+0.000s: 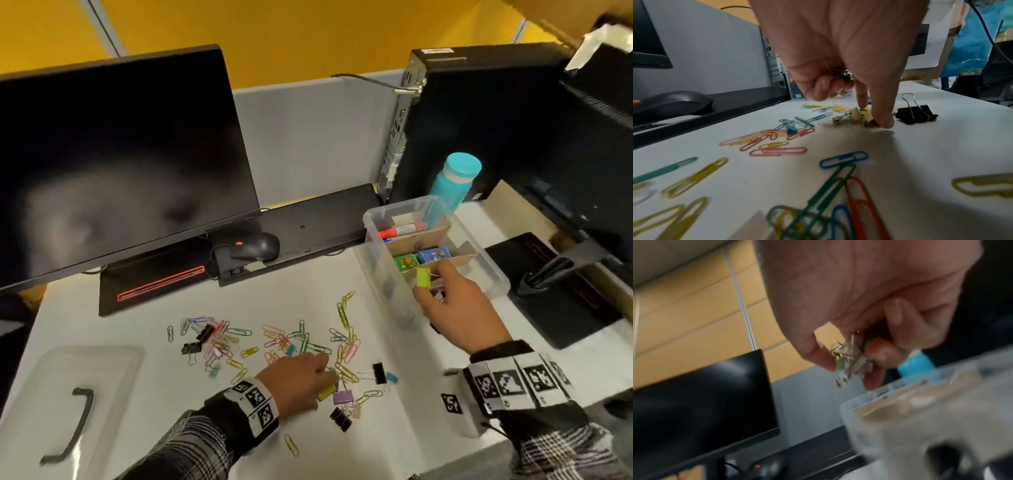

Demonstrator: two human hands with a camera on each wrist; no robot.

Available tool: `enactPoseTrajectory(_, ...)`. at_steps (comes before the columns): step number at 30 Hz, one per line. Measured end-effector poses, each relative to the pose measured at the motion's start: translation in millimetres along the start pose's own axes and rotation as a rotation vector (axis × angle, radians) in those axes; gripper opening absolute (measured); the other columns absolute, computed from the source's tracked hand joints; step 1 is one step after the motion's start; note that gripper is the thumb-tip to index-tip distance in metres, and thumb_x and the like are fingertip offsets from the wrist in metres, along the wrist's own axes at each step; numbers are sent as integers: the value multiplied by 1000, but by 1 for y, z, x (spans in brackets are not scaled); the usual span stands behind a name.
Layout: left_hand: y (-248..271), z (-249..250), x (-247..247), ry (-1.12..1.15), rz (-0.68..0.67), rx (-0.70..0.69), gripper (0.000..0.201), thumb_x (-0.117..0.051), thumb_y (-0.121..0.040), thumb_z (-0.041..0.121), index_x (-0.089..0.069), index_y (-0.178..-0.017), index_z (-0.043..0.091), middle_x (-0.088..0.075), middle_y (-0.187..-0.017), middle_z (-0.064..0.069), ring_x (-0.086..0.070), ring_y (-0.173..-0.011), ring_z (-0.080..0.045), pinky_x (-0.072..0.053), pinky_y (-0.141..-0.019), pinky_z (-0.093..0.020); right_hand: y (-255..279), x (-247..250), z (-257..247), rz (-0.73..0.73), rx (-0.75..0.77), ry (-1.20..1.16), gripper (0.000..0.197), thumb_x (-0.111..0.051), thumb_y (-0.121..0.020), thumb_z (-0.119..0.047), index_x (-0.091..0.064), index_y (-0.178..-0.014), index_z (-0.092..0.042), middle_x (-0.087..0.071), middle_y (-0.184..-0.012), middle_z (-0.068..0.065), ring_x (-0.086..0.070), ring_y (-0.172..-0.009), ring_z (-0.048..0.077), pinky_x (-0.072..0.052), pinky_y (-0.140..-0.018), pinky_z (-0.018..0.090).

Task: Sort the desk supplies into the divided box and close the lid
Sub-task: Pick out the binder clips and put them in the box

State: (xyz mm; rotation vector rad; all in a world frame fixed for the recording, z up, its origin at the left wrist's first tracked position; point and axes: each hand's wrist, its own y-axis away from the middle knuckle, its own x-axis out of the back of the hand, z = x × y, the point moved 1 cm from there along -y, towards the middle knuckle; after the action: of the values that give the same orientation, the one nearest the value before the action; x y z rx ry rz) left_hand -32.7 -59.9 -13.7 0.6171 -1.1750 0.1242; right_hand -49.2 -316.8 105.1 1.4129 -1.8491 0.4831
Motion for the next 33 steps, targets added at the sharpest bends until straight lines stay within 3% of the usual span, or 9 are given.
enactPoseTrajectory(4,-8,1,-4,2,-4,-9,38,-60,-86,22,-46,-121,18,-49,-114,-6,-53,-99,-25,-53,-76,-38,-19,11,8,-67,-122,459,31,-49,-89,-42,-46,-110,-19,-56,-95,2,-52,-78,19,-38,-66,29)
enactPoseTrajectory(8,-9,-4,5,97,12,57,40,-62,-85,34,-50,-122,25,-48,-116,-1,-52,-102,-22,-48,-80,-34,-36,-10,8,-142,-188,617,40,-45,-90,-42,-45,-121,-16,-61,-110,8,-57,-86,24,-45,-74,32)
enactPoseTrajectory(16,17,-26,15,326,114,225,48,-57,-82,57,-53,-126,39,-48,-111,6,-49,-98,-10,-44,-78,-26,-69,-12,8,-309,-227,692,48,-50,-90,-38,-48,-132,-16,-57,-126,7,-53,-114,24,-42,-101,35)
enactPoseTrajectory(21,32,-31,12,591,228,380,81,-41,-59,87,-60,-119,36,-55,-114,5,-52,-107,-12,-42,-87,-27,-62,1,3,-185,-230,380,35,-55,-92,-26,-53,-124,-12,-59,-118,11,-58,-101,25,-48,-88,34)
enactPoseTrajectory(24,36,-34,12,727,420,445,42,-62,-74,62,-61,-104,32,-57,-97,14,-52,-83,6,-40,-72,-17,-49,8,17,-22,-92,173,27,-53,-92,-24,-59,-118,-18,-63,-116,7,-60,-96,23,-46,-83,34)
enactPoseTrajectory(26,38,-35,17,816,492,488,23,-65,-83,43,-62,-100,27,-58,-89,16,-53,-73,5,-38,-65,-12,-43,11,32,103,-9,122,25,-52,-91,-22,-60,-115,-18,-64,-115,8,-58,-94,23,-44,-80,32)
enactPoseTrajectory(28,39,-37,24,945,546,516,17,-61,-86,38,-65,-97,25,-66,-85,8,-60,-73,-1,-44,-69,-18,-39,12,47,232,104,121,25,-52,-89,-19,-60,-112,-16,-62,-116,9,-54,-100,25,-43,-85,35)
enactPoseTrajectory(30,40,-37,32,1065,600,548,17,-58,-88,36,-67,-95,23,-70,-80,14,-62,-68,3,-45,-66,-19,-30,10,56,329,230,144,26,-47,-88,-19,-60,-110,-14,-60,-118,9,-48,-106,26,-39,-91,35)
enactPoseTrajectory(33,32,-34,44,1192,643,595,22,-53,-92,33,-67,-96,17,-58,-53,23,-44,-45,2,-33,-52,-17,-20,8,58,351,395,147,33,-42,-83,-25,-58,-108,-12,-57,-114,7,-46,-103,24,-32,-90,26)
